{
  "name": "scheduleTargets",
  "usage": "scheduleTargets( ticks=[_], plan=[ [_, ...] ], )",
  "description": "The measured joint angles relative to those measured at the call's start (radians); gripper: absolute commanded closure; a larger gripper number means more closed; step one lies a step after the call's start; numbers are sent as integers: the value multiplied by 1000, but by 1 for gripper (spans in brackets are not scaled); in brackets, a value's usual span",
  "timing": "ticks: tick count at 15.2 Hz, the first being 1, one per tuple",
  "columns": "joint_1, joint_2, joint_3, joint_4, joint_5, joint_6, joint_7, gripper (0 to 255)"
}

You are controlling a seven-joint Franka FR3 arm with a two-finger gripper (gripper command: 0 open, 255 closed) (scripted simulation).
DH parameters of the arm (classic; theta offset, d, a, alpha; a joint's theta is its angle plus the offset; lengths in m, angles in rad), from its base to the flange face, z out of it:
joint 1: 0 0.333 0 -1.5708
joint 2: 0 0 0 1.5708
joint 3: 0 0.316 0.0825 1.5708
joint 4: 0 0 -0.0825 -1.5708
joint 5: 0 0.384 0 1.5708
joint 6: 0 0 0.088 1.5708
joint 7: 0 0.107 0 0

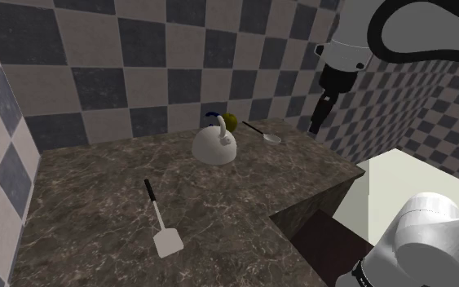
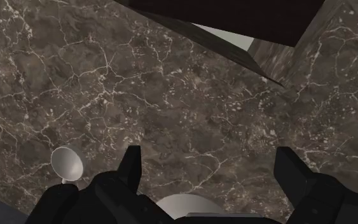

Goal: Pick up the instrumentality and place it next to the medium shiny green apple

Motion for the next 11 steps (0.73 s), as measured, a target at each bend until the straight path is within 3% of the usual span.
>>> scheduleTargets(
  ticks=[3, 11],
  plan=[
    [3, 14, 22, -11, 18, 22, 35, 0],
    [22, 132, 165, -52, 119, 169, 265, 0]
  ],
)
